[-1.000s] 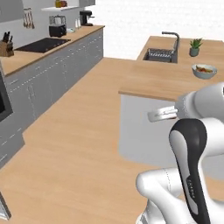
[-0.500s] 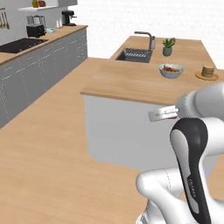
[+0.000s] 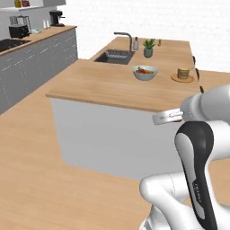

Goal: Take the strawberry from the fridge and place it on top of the pancake, located on the dining counter.

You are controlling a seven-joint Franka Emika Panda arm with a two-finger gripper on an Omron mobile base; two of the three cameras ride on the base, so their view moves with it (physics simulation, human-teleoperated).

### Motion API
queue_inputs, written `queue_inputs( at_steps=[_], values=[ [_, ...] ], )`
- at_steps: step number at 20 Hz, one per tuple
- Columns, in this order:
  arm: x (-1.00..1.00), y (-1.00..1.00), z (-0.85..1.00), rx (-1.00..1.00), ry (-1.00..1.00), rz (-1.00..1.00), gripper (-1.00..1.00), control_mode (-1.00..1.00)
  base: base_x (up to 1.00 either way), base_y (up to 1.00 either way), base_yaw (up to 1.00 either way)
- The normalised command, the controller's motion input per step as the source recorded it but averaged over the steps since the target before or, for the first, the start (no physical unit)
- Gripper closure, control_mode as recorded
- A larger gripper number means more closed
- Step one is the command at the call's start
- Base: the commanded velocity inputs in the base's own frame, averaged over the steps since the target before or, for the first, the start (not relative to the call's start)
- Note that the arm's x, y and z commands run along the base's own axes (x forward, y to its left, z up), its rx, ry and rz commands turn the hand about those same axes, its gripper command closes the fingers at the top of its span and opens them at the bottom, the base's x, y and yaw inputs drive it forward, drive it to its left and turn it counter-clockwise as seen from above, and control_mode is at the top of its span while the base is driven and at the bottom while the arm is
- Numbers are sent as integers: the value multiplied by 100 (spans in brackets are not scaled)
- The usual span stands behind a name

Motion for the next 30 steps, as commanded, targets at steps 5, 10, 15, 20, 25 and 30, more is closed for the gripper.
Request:
queue_inputs(
  at_steps=[5, 10, 15, 20, 25, 30],
  values=[
    [0, 0, 0, 0, 0, 0, 100, 100, 0, -100, 0],
    [0, 0, 0, 0, 0, 0, 100, 100, 2, -100, 13],
    [0, 0, 0, 0, 0, 0, 100, 100, 8, -87, 42],
    [0, 0, 0, 0, 0, 0, 100, 100, 9, -92, 52],
    [0, 0, 0, 0, 0, 0, 100, 100, 7, -100, 47],
    [0, 0, 0, 0, 0, 0, 100, 100, 14, -100, 40]
  ],
)
